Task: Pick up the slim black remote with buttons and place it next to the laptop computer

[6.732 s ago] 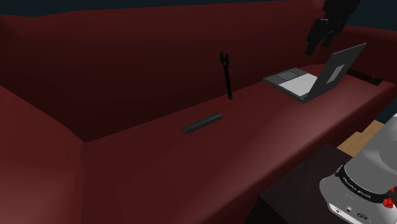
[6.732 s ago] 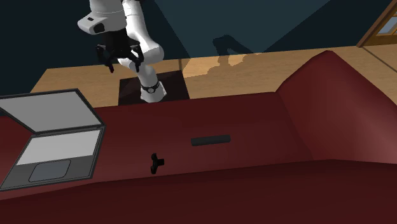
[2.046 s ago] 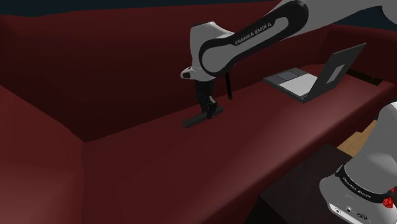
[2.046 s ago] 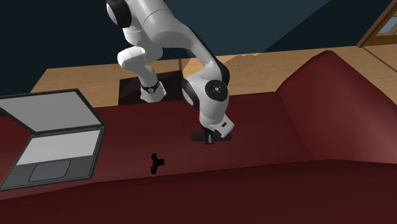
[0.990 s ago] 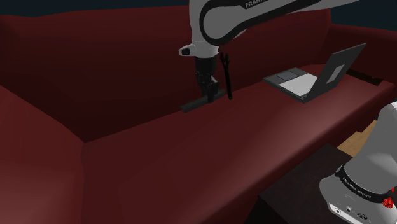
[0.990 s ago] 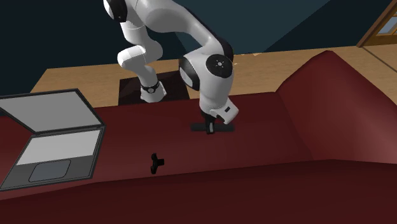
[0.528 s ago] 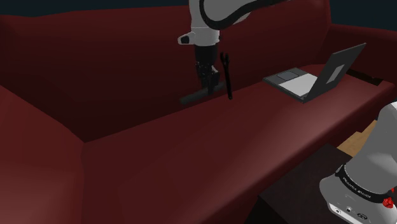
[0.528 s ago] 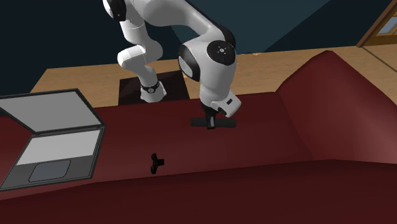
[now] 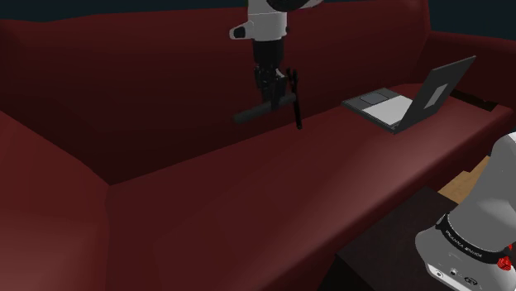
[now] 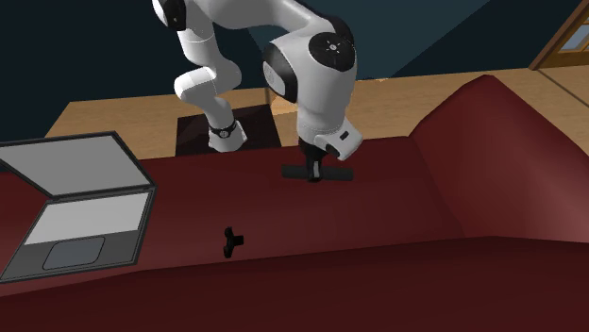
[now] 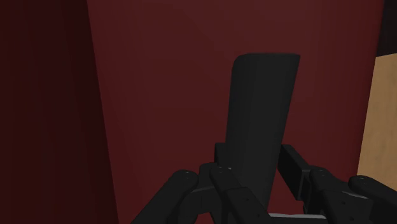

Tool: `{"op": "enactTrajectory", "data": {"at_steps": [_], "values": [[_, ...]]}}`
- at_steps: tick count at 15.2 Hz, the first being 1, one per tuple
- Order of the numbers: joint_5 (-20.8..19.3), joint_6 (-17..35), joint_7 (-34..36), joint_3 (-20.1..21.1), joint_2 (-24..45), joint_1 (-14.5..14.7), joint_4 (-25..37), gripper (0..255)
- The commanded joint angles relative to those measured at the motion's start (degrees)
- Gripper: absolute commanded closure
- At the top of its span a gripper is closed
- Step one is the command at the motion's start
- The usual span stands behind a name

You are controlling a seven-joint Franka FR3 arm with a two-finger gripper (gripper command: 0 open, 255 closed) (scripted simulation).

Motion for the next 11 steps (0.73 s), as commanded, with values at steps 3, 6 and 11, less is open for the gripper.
{"op": "enactTrajectory", "data": {"at_steps": [3,6,11], "values": [[-0.01,-3.15,0.01,-0.04,0.02,-0.06,3.16,255],[-0.03,-5.53,0.11,-0.03,0.24,-0.05,5.76,255],[-0.06,-9.63,0.29,-0.02,0.91,-0.03,10.53,255]]}}
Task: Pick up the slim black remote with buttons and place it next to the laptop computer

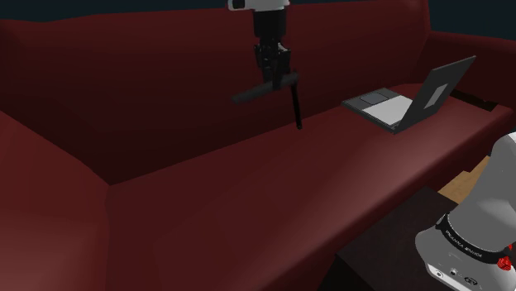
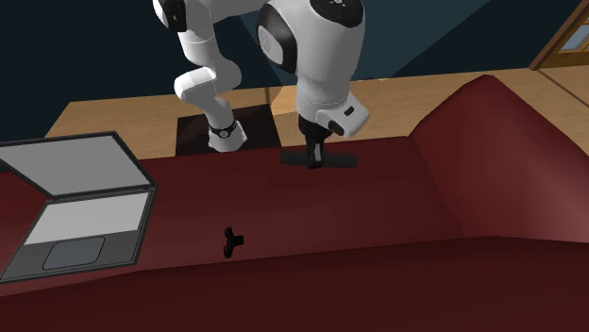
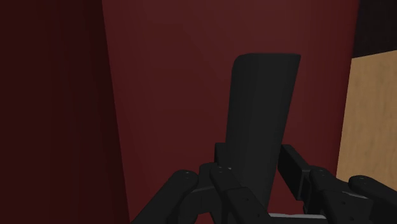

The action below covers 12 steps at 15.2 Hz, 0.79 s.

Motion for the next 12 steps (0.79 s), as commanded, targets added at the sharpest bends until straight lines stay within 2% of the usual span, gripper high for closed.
{"op": "enactTrajectory", "data": {"at_steps": [1,12], "values": [[-0.01,-1.87,0.15,0.04,0.34,0.05,2.2,255],[-0.19,-11.95,0.67,0.11,3.86,0.22,15.81,255]]}}
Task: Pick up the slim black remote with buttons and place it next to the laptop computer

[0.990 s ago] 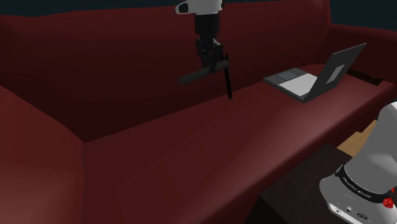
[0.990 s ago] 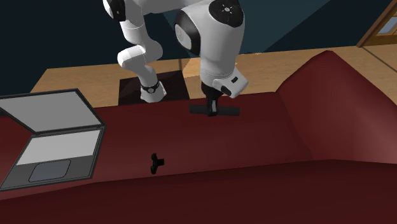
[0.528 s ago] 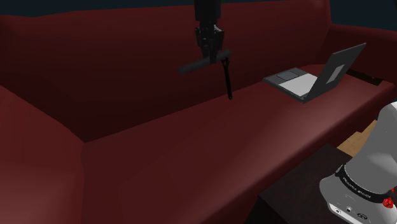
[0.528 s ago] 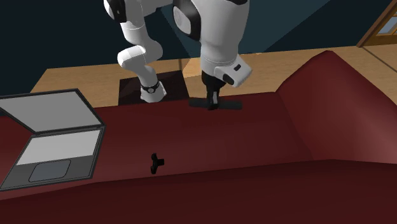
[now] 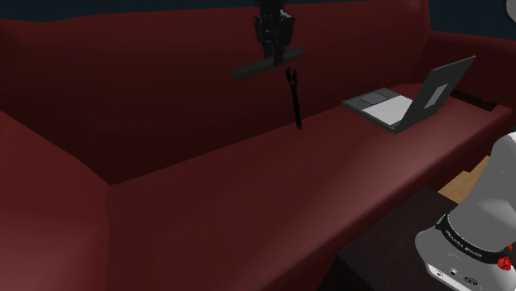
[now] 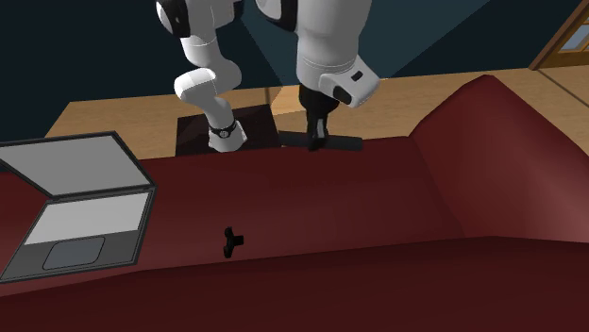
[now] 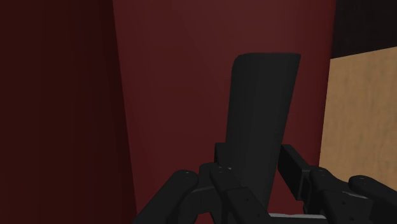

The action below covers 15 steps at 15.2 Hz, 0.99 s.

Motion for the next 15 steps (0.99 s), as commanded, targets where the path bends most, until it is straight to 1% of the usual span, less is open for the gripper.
{"op": "enactTrajectory", "data": {"at_steps": [1,2,3,5,8,11,15], "values": [[-0.06,-2.32,0.12,0.02,1.15,0.05,3.47,255],[-0.09,-3.38,0.18,0.03,1.69,0.08,5.06,255],[-0.09,-3.5,0.19,0.03,1.74,0.09,5.23,255],[0.13,-1.66,-1.73,-0.65,-3.24,-1.19,-1.65,255],[0.21,0.18,-4.69,-1.88,-9.71,-2.89,-10.07,255],[-0.02,1.28,-7.73,-3.34,-15.39,-4.39,-16.94,255],[-0.83,1.96,-11.9,-5.56,-22.06,-6.25,-24.4,255]]}}
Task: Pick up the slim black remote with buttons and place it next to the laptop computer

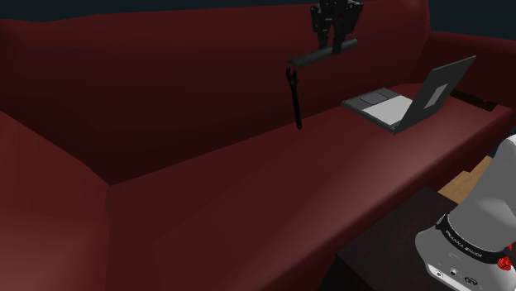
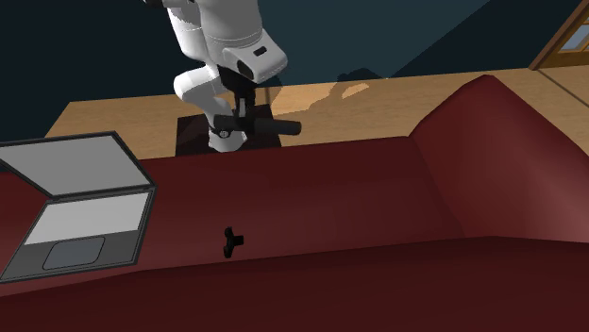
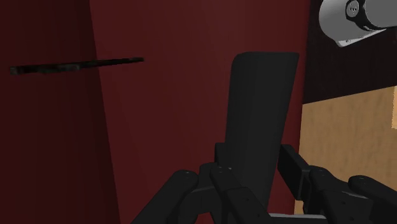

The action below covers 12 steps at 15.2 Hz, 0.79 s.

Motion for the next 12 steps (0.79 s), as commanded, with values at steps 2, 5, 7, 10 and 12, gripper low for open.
{"op": "enactTrajectory", "data": {"at_steps": [2,5,7,10,12], "values": [[-0.8,0.62,-3.09,-1.71,-5.04,-1.29,-5.71,255],[-1.97,0.52,-6.34,-3.67,-9.22,-2.6,-9.8,255],[-2.9,0.34,-8.56,-5.05,-11.78,-3.49,-12.14,255],[-4.52,-0.07,-11.96,-7.25,-15.27,-4.83,-15.11,255],[-5.74,-0.4,-14.28,-8.8,-17.36,-5.71,-16.75,255]]}}
